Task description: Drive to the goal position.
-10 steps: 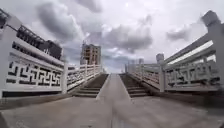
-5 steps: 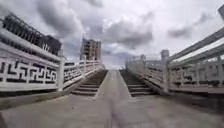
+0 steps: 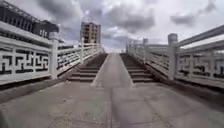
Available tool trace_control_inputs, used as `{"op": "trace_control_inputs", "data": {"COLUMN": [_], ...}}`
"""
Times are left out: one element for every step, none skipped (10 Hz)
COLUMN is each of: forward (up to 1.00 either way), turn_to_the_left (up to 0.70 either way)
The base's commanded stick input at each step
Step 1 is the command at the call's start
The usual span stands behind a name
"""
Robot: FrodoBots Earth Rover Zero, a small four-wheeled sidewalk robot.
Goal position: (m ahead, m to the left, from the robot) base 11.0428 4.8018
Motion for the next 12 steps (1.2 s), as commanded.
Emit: {"op": "trace_control_inputs", "data": {"forward": [0.45, 0.45, 0.45, 0.45, 0.45, 0.45, 0.45, 0.45, 0.45, 0.45, 0.45, 0.45], "turn_to_the_left": [0.00, 0.00, 0.00, 0.00, 0.00, 0.00, 0.00, 0.00, 0.00, 0.00, 0.00, 0.00]}}
